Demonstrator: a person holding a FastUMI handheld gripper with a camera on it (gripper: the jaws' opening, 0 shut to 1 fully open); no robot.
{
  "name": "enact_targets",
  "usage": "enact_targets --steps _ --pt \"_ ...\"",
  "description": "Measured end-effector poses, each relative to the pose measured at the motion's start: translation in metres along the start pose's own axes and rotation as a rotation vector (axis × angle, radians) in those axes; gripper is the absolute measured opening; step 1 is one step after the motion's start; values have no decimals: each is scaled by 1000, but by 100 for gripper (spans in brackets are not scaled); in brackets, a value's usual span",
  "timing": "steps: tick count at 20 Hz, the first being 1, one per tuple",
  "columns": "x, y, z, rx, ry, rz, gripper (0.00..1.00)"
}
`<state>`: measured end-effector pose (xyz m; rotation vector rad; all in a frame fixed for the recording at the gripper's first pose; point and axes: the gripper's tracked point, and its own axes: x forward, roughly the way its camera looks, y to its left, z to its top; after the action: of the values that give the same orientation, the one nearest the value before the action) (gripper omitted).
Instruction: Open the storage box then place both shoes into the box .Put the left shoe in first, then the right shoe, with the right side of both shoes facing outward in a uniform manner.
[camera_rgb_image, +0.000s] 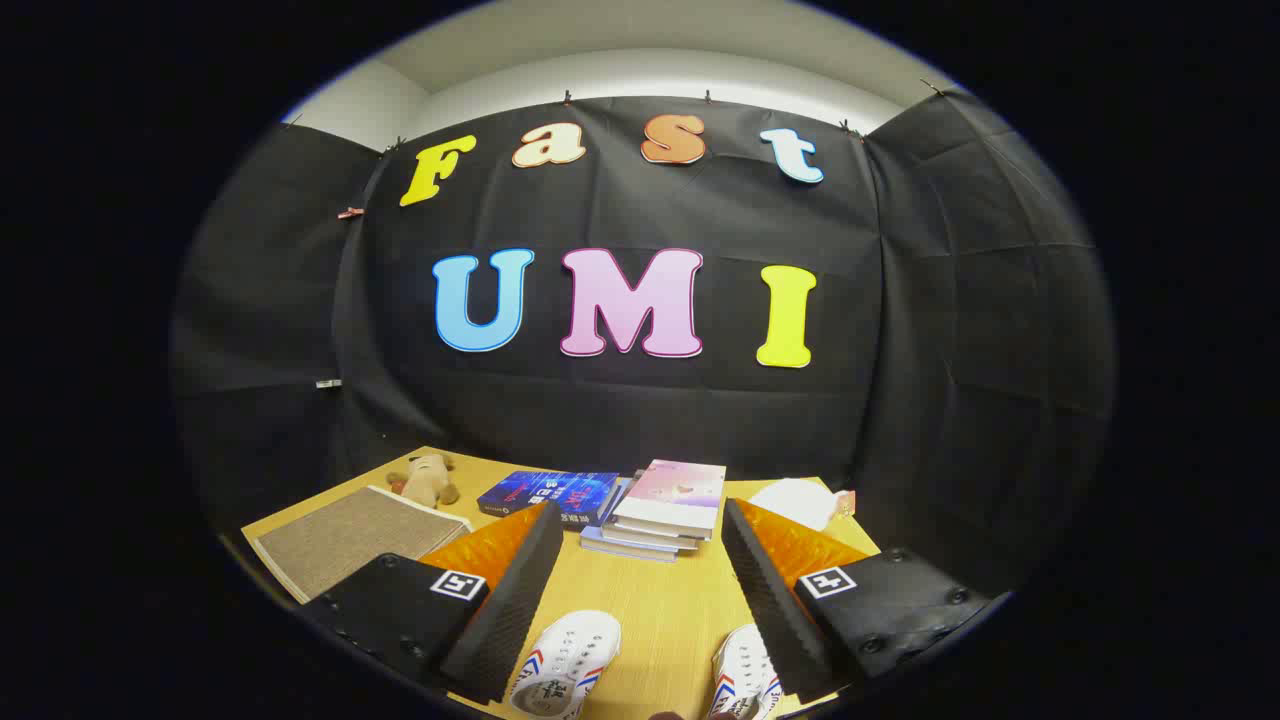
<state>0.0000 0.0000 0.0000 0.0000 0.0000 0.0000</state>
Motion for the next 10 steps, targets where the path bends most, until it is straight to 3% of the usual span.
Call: enact_targets --steps 10 --pt "-3 -7 -12 8 37 11 98"
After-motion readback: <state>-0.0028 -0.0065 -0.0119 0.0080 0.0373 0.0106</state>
